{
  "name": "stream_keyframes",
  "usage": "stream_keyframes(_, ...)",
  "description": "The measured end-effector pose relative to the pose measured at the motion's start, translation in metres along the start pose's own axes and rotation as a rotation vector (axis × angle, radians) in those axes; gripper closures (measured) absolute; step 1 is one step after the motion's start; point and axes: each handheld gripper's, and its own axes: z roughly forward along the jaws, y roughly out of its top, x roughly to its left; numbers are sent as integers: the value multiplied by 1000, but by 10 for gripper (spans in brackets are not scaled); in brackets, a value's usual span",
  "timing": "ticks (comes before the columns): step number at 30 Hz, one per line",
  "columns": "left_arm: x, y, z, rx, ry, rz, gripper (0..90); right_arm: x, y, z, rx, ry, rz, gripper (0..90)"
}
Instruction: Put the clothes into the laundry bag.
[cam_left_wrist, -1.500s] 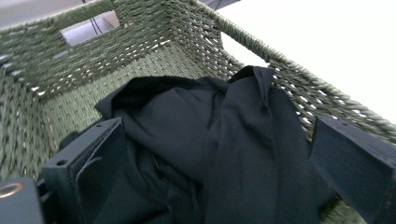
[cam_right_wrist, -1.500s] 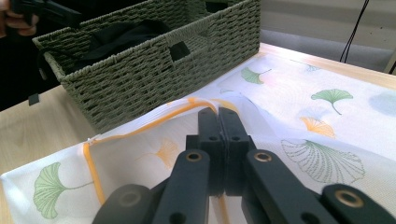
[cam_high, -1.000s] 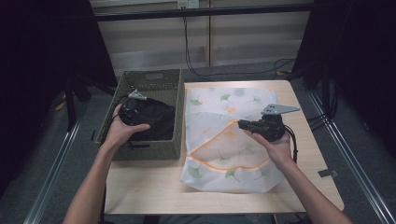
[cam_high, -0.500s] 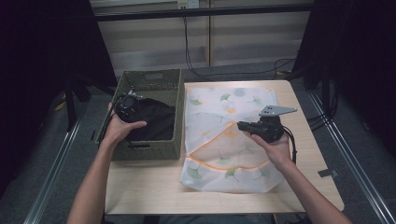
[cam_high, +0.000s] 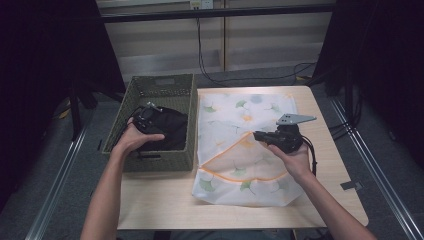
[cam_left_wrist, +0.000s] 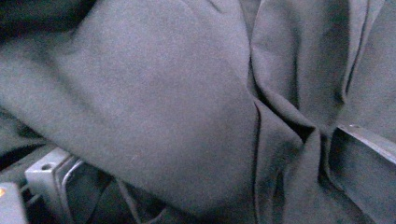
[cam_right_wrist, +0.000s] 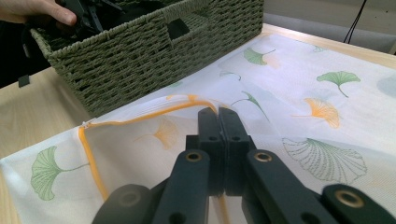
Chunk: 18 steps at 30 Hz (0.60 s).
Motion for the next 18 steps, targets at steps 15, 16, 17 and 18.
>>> stream_keyframes(15, 1, -1, 19, 74, 155, 12, 0, 1, -1, 2, 13, -1, -16, 898)
stream_keyframes(16, -1, 0, 21, 87, 165, 18, 0, 1, -2, 3, 16, 1, -13, 898)
stream_keyframes(17, -1, 0, 21, 87, 165, 18, 0, 1, -2, 3, 16, 1, -13, 898)
stream_keyframes(18, 1, -1, 22, 89, 137, -14, 0, 2, -2, 4, 20, 2, -15, 898)
